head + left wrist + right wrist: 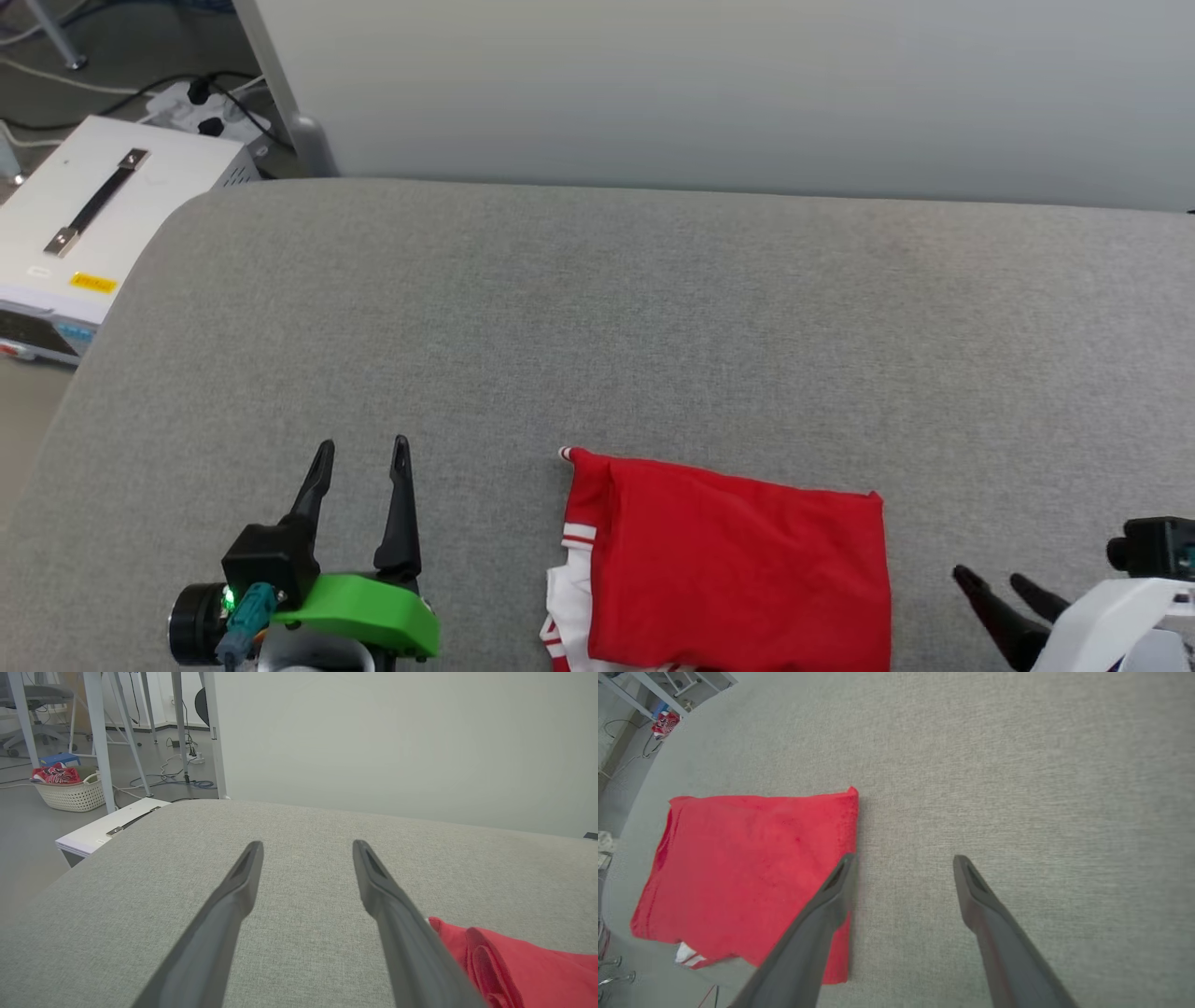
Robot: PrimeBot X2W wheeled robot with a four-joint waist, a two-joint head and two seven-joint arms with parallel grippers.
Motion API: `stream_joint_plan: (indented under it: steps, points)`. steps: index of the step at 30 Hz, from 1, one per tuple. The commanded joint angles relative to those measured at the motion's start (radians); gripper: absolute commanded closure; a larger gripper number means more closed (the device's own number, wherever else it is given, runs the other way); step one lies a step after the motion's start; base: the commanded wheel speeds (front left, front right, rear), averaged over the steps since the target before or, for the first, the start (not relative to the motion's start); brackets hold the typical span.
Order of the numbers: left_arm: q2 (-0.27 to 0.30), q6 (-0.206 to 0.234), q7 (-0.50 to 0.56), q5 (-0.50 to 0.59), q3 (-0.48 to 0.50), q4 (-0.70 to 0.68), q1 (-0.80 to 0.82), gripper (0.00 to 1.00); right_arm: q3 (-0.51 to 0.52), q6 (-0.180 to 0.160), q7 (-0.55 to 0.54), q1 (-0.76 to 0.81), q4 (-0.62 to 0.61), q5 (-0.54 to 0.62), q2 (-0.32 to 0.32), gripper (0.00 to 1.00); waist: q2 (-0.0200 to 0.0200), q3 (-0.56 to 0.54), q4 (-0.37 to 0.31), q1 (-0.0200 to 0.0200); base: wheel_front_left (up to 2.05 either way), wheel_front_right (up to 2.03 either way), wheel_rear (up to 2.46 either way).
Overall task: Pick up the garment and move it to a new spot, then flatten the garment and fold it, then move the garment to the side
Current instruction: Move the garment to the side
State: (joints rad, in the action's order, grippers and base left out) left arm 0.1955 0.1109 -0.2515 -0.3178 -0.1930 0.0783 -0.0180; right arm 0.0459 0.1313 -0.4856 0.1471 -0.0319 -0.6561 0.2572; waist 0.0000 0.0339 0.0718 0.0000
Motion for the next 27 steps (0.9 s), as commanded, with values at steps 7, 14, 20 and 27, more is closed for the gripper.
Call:
stream_joint_plan:
  steps: [7, 14, 20, 27]
  points:
    - [-0.035, -0.024, -0.01, 0.013, 0.012, 0.007, 0.072, 0.0, -0.105, -0.001, -0.093, -0.087, 0.066, -0.13, 0.006, 0.0, 0.0, 0.116, 0.08, 0.0, 0.0, 0.0, 0.0]
    - [-0.061, -0.051, -0.01, 0.039, 0.037, 0.011, 0.095, 0.0, -0.157, -0.001, -0.211, -0.133, 0.218, -0.191, -0.026, 0.0, 0.0, 0.15, 0.097, 0.0, 0.0, 0.0, 0.0]
    - [-0.076, -0.068, -0.01, 0.059, 0.062, 0.02, 0.101, 0.0, -0.174, -0.001, -0.275, -0.151, 0.242, -0.206, -0.038, 1.0, 0.0, 0.154, 0.093, 0.0, 0.0, 0.0, 0.0]
    - [-0.087, -0.093, -0.01, 0.085, 0.084, 0.039, 0.085, 0.0, -0.182, -0.001, -0.251, -0.183, 0.173, -0.169, -0.01, 1.0, 0.0, 0.099, 0.063, 0.0, 0.0, 0.0, 0.0]
